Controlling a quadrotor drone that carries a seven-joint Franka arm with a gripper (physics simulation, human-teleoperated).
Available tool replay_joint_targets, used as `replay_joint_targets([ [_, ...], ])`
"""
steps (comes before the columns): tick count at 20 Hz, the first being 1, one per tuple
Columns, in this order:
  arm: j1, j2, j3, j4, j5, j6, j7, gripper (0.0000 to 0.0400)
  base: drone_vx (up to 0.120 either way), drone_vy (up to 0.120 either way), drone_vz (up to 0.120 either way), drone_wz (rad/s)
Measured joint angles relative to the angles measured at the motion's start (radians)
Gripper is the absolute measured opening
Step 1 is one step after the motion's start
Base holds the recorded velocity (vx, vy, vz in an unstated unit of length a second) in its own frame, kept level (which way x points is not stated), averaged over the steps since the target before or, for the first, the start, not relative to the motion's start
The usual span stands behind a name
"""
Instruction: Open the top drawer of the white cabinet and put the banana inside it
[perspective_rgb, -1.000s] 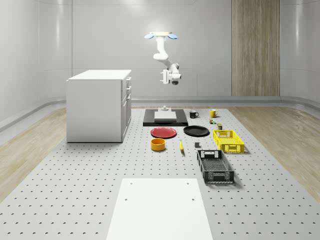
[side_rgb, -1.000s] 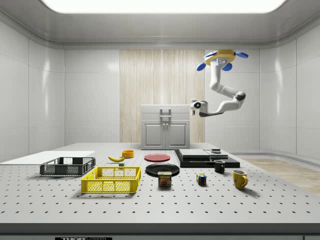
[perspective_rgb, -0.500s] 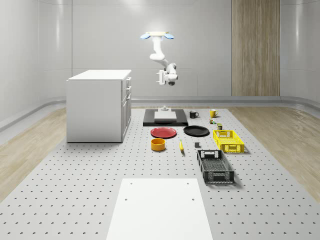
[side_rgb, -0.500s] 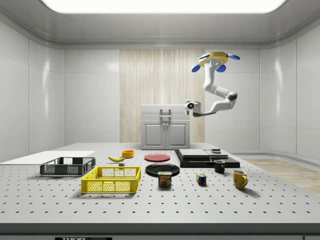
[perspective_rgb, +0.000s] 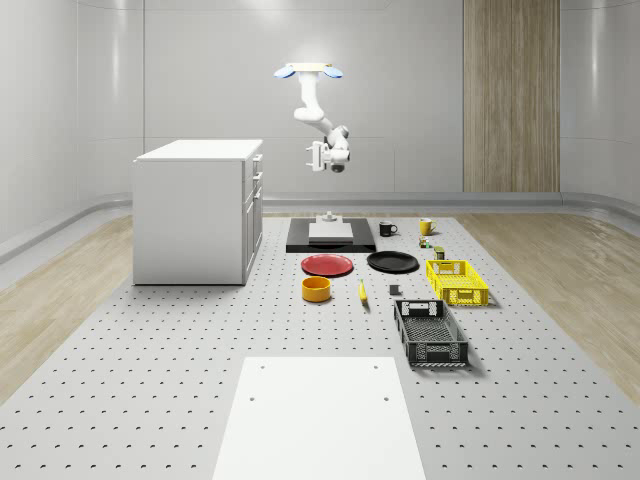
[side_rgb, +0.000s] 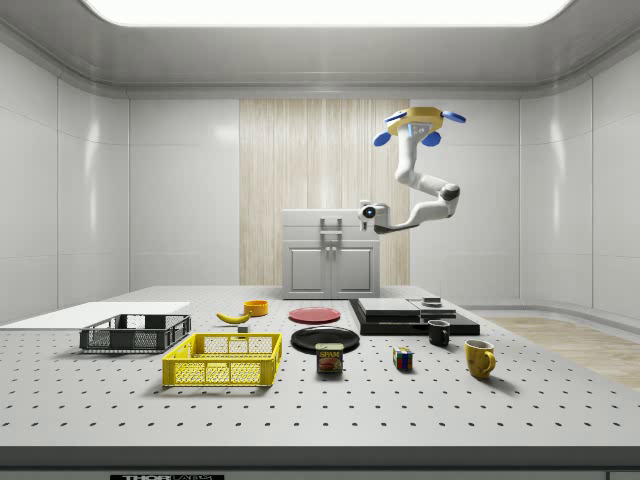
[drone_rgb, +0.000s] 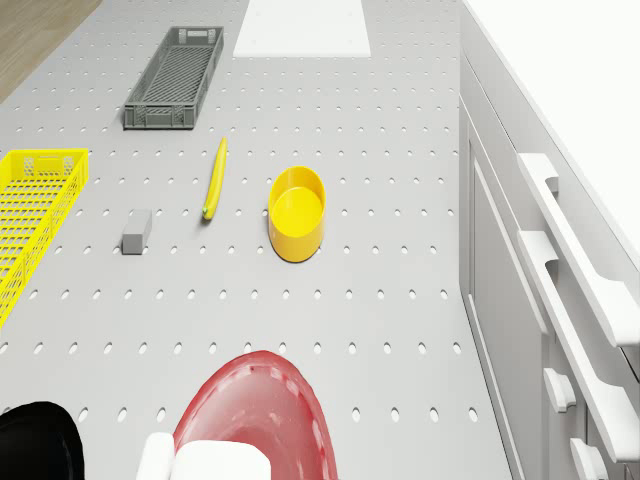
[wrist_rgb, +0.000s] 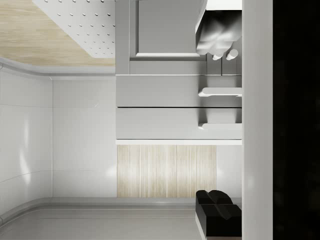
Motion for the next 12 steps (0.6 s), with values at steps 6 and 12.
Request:
replay_joint_targets([
  [6, 0.01, -0.012, -0.003, -0.002, -0.01, 0.01, 0.008, 0.04, 0.12, -0.093, 0.0, 0.0],
  [12, 0.02, -0.023, -0.006, -0.003, -0.019, 0.019, 0.016, 0.04, 0.12, -0.06, 0.0, 0.0],
])
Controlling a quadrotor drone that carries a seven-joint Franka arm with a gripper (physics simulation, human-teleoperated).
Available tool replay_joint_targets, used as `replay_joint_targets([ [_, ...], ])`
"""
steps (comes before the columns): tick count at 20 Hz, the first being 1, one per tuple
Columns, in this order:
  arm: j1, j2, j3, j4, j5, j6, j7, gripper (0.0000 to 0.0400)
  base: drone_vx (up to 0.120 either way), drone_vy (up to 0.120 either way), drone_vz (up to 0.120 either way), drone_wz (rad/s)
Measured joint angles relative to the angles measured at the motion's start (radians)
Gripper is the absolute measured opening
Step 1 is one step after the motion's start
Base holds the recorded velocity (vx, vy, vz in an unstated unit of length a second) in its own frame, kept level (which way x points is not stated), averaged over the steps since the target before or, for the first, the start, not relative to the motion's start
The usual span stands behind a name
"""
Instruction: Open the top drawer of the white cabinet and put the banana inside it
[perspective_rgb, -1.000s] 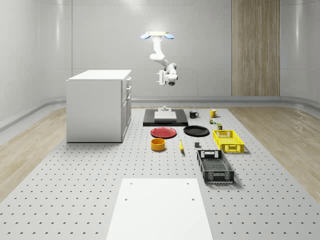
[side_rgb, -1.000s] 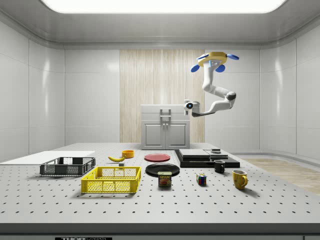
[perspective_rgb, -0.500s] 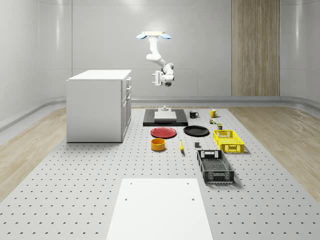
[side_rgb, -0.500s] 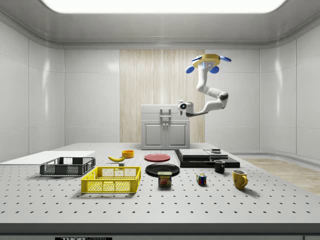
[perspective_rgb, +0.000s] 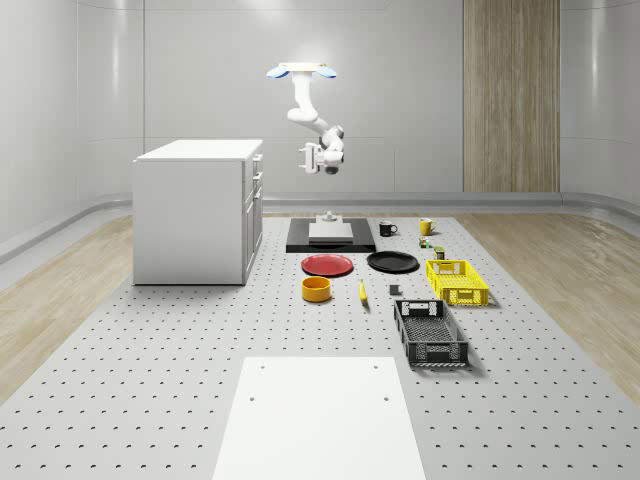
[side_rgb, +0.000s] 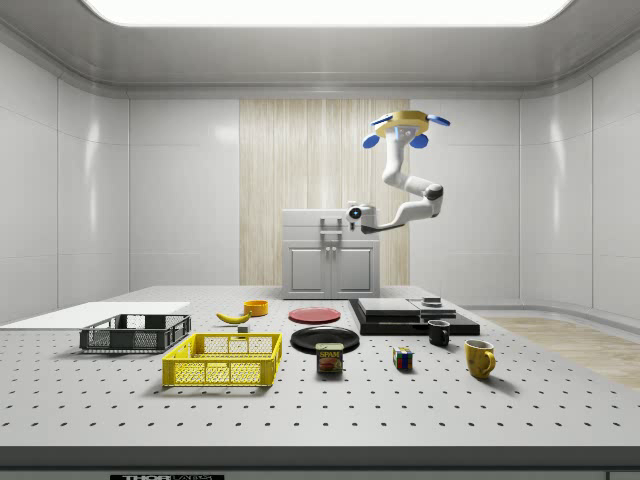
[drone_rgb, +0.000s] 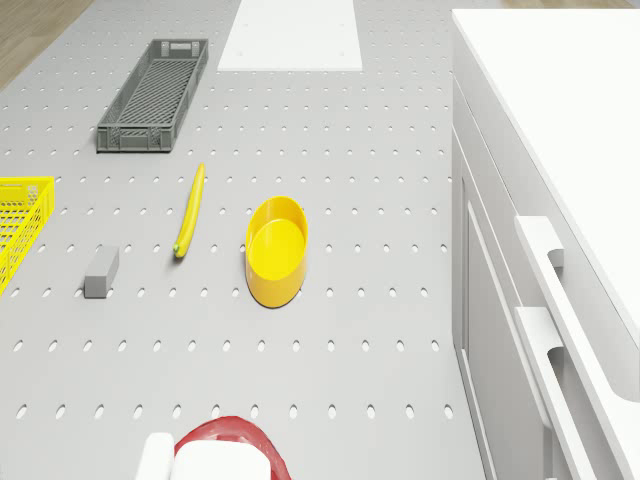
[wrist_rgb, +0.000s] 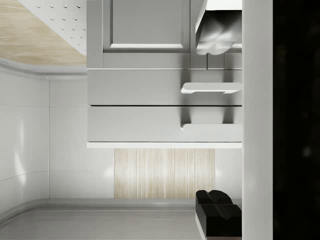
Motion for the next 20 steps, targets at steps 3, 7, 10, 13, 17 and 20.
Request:
replay_joint_targets([
  [3, 0.004, -0.005, -0.001, -0.001, -0.004, 0.004, 0.003, 0.04, 0.12, -0.12, 0.0, 0.0],
  [7, 0.01, -0.011, -0.003, -0.001, -0.009, 0.009, 0.008, 0.04, 0.12, -0.06, 0.0, 0.0],
  [10, 0.013, -0.016, -0.004, -0.002, -0.013, 0.013, 0.011, 0.04, 0.12, 0.0, 0.0, 0.0],
  [13, 0.017, -0.02, -0.005, -0.003, -0.017, 0.016, 0.014, 0.04, 0.12, -0.107, 0.0, 0.0],
  [17, 0.021, -0.025, -0.006, -0.003, -0.021, 0.02, 0.018, 0.04, 0.11, -0.1, 0.0, 0.0],
  [20, 0.025, -0.028, 0.002, -0.012, -0.017, 0.034, 0.018, 0.04, 0.0, 0.0, 0.0, 0.0],
])
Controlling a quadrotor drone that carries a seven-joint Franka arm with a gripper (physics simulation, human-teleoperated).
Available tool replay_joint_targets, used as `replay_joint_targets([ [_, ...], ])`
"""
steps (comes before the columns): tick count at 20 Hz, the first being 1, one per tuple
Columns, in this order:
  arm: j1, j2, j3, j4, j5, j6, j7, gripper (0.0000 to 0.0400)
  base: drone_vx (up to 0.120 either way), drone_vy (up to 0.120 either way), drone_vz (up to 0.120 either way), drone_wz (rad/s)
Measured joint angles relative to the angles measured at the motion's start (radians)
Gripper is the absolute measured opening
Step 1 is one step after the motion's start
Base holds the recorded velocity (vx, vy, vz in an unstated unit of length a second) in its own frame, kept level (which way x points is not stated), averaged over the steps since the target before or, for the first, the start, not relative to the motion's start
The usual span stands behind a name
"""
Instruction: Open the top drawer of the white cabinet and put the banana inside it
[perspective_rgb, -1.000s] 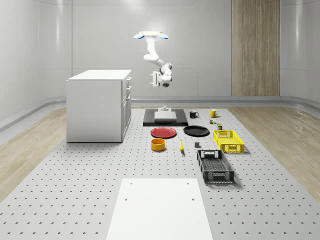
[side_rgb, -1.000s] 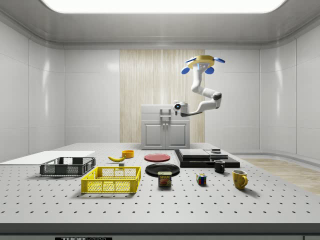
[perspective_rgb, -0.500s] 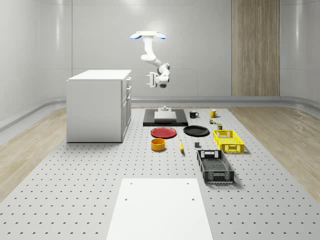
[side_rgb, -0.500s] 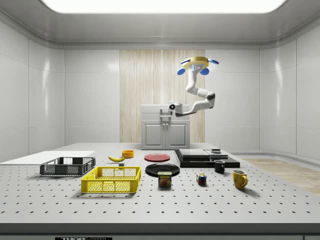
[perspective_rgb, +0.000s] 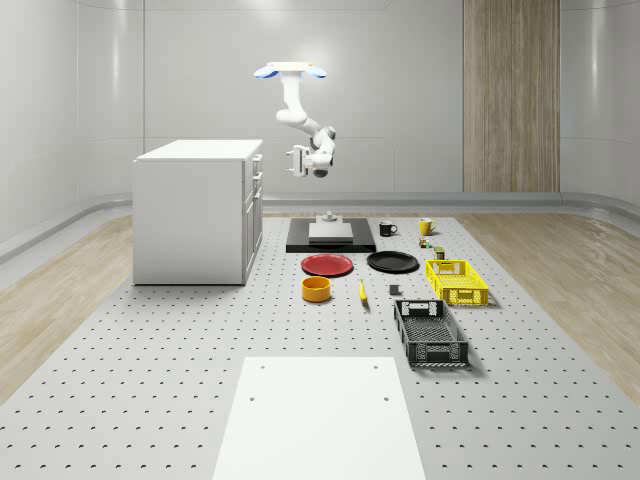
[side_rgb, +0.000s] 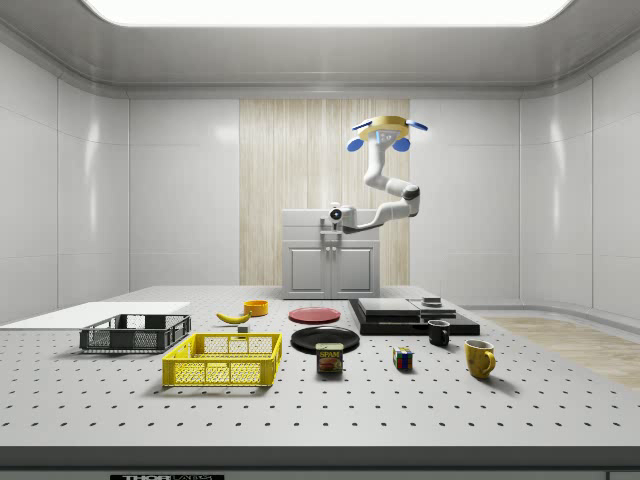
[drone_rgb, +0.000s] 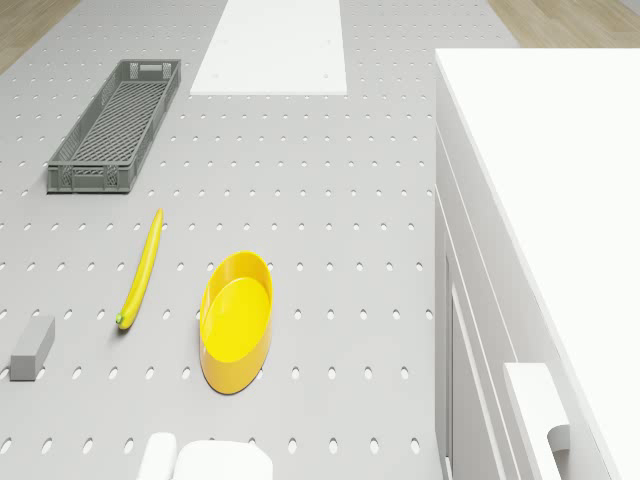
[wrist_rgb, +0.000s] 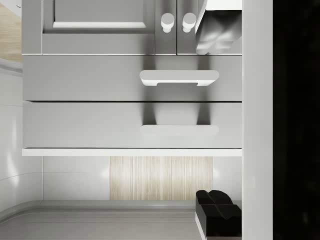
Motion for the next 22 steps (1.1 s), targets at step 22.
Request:
replay_joint_targets([
  [22, 0.053, 0.018, 0.14, -0.155, 0.15, 0.215, -0.084, 0.04, 0.0, 0.0, 0.0, 0.0],
])
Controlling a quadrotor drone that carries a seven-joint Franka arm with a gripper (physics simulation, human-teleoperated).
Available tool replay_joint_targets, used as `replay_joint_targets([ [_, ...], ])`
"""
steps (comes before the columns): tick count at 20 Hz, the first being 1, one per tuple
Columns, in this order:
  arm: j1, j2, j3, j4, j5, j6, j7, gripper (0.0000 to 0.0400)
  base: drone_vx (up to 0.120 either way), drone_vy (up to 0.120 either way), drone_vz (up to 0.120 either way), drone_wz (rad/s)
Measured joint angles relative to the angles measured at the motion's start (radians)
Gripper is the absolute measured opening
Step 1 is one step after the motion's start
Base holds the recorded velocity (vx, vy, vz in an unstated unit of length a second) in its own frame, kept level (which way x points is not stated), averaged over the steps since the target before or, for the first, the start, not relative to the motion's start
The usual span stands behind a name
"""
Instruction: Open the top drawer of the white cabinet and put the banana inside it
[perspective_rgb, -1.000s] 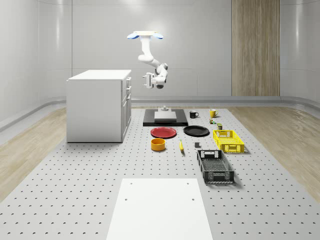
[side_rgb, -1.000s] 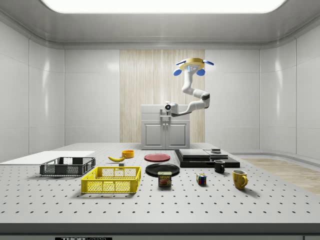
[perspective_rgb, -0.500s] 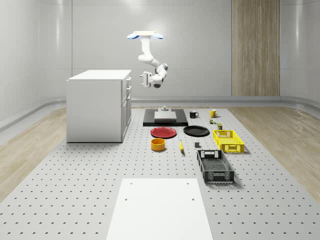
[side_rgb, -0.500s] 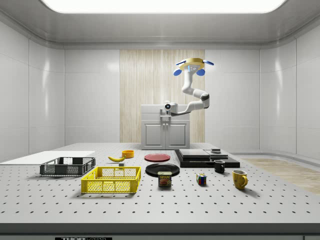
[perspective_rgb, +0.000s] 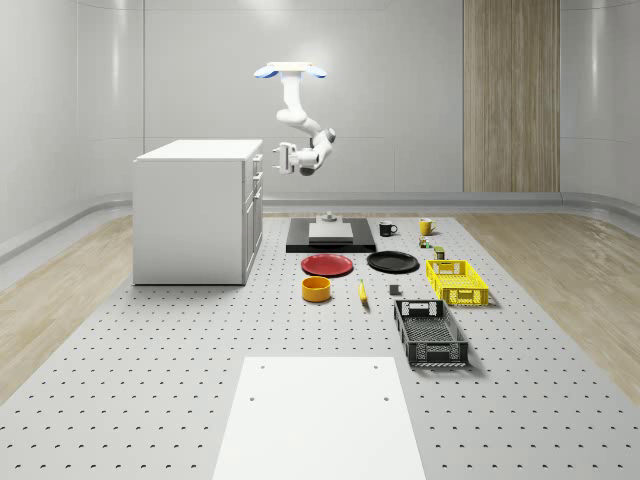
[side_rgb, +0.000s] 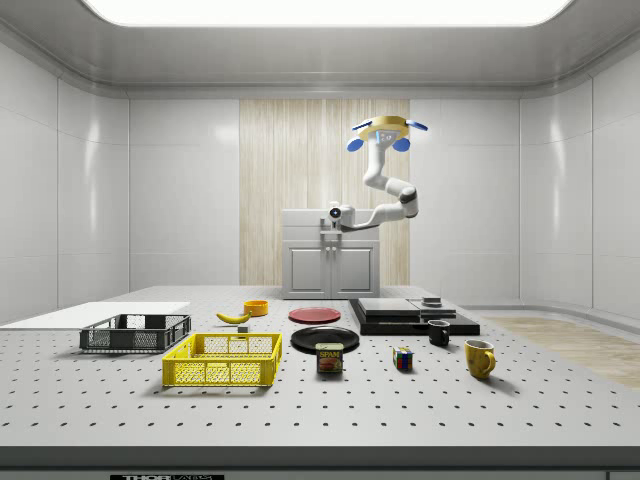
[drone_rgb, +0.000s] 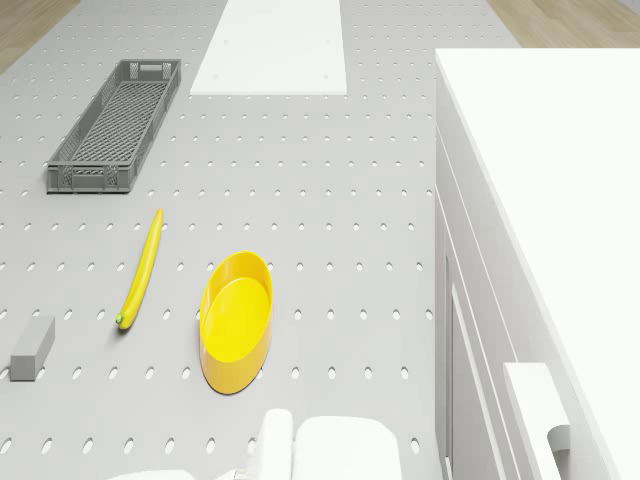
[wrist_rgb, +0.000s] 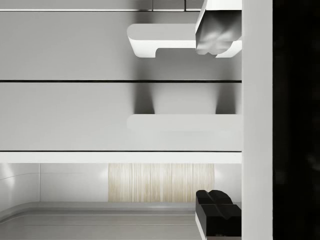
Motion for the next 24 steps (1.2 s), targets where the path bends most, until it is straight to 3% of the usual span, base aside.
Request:
replay_joint_targets([
  [13, 0.074, 0.064, 0.119, -0.035, 0.161, 0.137, -0.07, 0.04, 0.0, 0.0, 0.0, 0.0],
  [24, 0.095, 0.113, 0.175, -0.033, 0.249, 0.176, -0.114, 0.04, 0.0, 0.0, 0.0, 0.0],
])
